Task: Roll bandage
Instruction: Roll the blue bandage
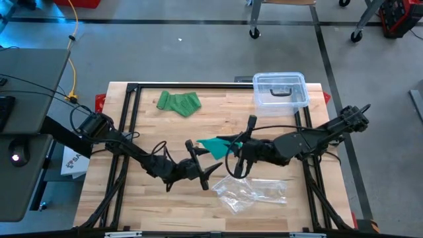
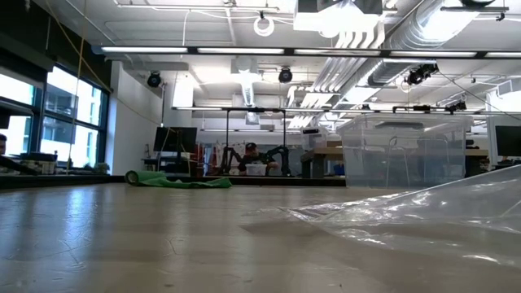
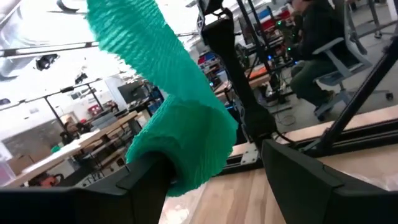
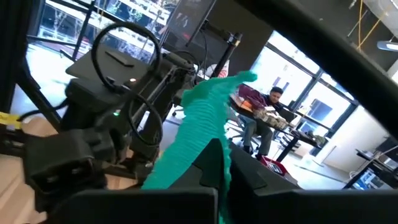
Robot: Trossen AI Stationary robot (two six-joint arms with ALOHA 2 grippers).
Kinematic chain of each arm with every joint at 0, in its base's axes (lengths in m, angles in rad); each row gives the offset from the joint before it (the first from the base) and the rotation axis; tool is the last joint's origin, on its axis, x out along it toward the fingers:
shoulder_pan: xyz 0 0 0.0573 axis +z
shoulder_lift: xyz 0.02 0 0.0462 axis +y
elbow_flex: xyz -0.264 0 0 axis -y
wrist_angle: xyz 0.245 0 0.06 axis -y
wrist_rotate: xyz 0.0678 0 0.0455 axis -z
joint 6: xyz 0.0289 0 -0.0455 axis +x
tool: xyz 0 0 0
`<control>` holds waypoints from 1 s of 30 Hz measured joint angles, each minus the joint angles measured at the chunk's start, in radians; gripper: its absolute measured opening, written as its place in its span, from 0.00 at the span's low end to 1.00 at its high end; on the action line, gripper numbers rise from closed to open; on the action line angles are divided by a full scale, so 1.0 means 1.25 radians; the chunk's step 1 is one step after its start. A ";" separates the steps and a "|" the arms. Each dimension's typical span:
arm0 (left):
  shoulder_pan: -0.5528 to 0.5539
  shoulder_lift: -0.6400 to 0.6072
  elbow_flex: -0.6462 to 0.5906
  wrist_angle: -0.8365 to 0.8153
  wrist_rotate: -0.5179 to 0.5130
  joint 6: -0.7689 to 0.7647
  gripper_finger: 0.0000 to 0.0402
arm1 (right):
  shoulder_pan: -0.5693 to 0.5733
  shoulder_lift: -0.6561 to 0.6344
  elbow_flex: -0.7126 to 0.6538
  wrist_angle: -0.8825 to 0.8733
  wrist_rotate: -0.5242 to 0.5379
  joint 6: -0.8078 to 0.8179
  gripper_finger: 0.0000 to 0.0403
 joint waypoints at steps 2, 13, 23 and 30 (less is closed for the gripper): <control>0.007 0.000 0.000 0.009 0.000 -0.014 0.60 | 0.000 0.000 0.000 0.003 -0.005 0.000 0.00; 0.045 0.000 0.000 0.013 -0.010 -0.056 0.43 | 0.016 0.000 0.000 0.047 -0.037 0.000 0.00; 0.060 0.000 0.000 0.022 -0.012 -0.064 0.36 | 0.042 0.000 0.000 0.078 -0.037 0.002 0.00; 0.077 0.000 0.000 0.034 -0.049 -0.076 0.31 | 0.043 0.000 0.000 0.081 -0.080 0.037 0.00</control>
